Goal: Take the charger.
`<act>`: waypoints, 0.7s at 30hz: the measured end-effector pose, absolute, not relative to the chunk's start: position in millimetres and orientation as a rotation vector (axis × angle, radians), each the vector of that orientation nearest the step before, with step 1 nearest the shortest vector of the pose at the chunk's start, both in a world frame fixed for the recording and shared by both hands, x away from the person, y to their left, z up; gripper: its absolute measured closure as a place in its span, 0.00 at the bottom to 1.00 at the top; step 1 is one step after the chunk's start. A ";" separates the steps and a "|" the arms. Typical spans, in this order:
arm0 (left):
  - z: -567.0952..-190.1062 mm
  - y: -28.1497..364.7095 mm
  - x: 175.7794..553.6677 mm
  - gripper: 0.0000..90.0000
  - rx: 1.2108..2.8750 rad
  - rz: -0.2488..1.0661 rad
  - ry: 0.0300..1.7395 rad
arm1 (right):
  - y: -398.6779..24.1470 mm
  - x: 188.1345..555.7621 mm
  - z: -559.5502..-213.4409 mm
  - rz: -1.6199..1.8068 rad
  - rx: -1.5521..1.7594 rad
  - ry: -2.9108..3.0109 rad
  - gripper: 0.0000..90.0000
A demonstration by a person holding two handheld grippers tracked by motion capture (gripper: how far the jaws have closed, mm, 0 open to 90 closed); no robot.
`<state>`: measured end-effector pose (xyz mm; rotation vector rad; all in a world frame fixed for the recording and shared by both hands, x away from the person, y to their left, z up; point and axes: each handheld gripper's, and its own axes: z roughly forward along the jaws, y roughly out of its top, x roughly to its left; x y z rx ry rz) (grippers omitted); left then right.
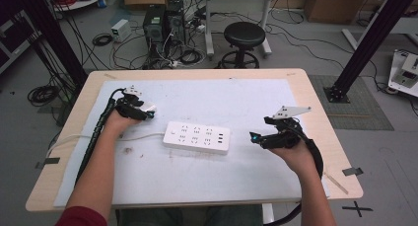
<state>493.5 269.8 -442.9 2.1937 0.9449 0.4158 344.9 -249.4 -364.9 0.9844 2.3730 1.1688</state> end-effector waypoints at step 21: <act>-439.2 268.7 490.0 0.47 2.200 0.422 0.931 | -249.0 346.1 -364.5 1.169 0.991 2.370 0.21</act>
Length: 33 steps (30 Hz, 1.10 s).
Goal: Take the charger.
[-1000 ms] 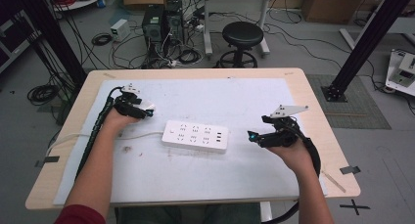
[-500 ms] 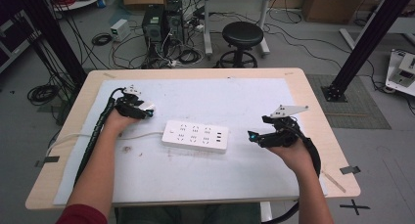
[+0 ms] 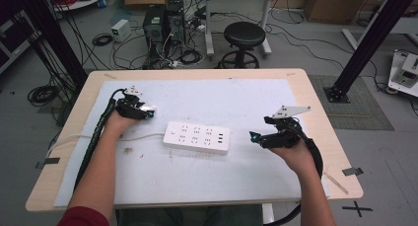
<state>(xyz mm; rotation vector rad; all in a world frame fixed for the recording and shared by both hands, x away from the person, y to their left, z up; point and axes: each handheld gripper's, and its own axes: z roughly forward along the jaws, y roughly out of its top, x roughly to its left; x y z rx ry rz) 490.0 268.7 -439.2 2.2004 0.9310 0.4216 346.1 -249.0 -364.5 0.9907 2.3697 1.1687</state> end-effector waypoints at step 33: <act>-336.3 255.3 354.5 0.47 2.114 0.469 0.585 | -244.5 338.5 -340.1 1.223 0.893 2.377 0.21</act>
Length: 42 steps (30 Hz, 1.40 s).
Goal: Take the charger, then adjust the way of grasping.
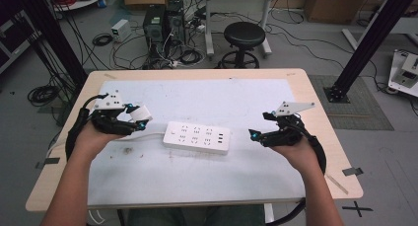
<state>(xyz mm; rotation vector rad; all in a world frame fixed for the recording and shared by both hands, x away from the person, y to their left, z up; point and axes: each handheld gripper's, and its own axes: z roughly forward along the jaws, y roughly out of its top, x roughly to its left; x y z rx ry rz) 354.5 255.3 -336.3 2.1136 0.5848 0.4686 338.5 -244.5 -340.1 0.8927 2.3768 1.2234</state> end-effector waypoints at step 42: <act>-373.7 191.8 304.4 0.47 2.107 0.424 0.276 | -198.5 310.5 -341.5 1.264 0.821 2.500 0.21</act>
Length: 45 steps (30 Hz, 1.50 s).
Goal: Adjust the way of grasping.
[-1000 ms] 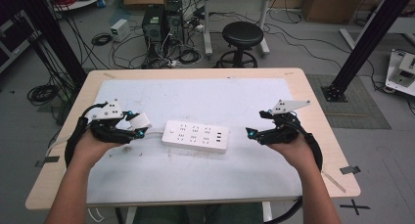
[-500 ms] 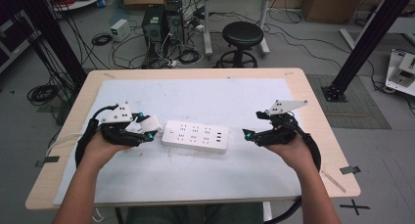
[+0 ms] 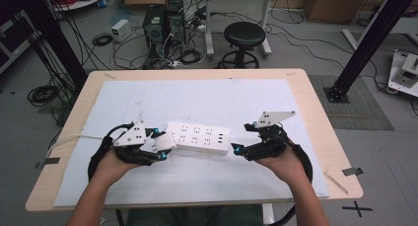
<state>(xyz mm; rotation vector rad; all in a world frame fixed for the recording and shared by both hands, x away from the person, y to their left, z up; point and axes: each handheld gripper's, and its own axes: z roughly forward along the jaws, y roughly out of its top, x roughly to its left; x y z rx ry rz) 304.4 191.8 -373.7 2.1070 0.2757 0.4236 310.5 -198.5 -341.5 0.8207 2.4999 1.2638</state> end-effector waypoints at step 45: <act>-380.0 114.4 241.0 0.47 1.990 0.740 -0.142 | -128.6 287.3 -386.4 1.940 0.975 2.679 0.40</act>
